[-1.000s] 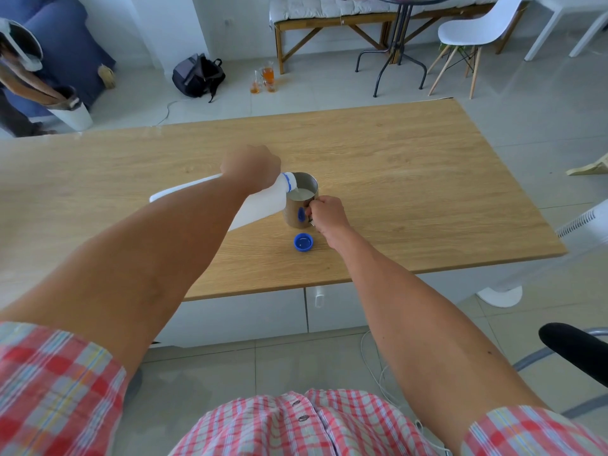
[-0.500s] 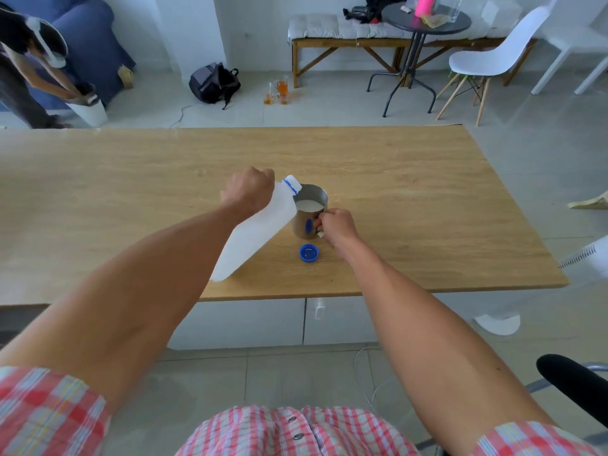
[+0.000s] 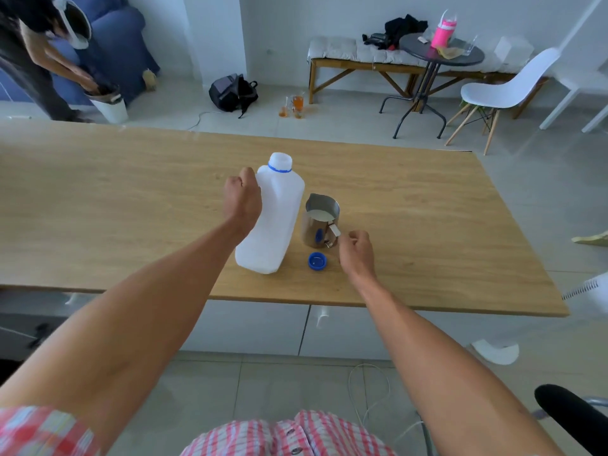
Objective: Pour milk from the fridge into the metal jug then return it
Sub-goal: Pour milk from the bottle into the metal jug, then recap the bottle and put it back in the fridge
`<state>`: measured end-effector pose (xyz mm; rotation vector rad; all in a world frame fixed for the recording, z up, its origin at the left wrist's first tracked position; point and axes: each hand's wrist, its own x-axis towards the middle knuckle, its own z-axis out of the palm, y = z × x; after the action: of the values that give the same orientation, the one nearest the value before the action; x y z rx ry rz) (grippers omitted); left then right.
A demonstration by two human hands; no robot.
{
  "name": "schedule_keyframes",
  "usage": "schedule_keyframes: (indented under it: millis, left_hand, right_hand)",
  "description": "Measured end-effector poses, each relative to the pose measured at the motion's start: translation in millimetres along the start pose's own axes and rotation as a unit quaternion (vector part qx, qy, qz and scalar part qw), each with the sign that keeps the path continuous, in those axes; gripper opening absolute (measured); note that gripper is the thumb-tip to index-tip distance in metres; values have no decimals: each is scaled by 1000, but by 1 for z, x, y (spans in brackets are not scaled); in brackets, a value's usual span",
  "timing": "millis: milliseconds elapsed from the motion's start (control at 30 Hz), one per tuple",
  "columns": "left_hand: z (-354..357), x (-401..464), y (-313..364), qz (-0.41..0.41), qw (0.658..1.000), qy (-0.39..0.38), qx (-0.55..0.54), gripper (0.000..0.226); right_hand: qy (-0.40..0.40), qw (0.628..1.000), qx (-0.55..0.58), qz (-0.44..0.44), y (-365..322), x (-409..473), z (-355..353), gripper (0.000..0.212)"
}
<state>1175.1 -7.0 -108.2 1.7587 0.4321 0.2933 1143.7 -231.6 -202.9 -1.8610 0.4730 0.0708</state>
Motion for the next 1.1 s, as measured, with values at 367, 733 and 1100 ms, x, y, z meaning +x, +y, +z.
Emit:
schedule_keyframes:
  millis: [367, 733, 1100]
  left_hand:
    - [-1, -24, -28, -10, 992, 99, -80, 29]
    - [-2, -27, -33, -2, 991, 100, -85, 30]
    - [-7, -30, -32, -7, 994, 81, -75, 27]
  right_hand:
    - [-35, 976, -215, -17, 32, -29, 32, 65]
    - [23, 965, -258, -45, 42, -26, 47, 40]
    - [-23, 968, -48, -244, -45, -79, 9, 22]
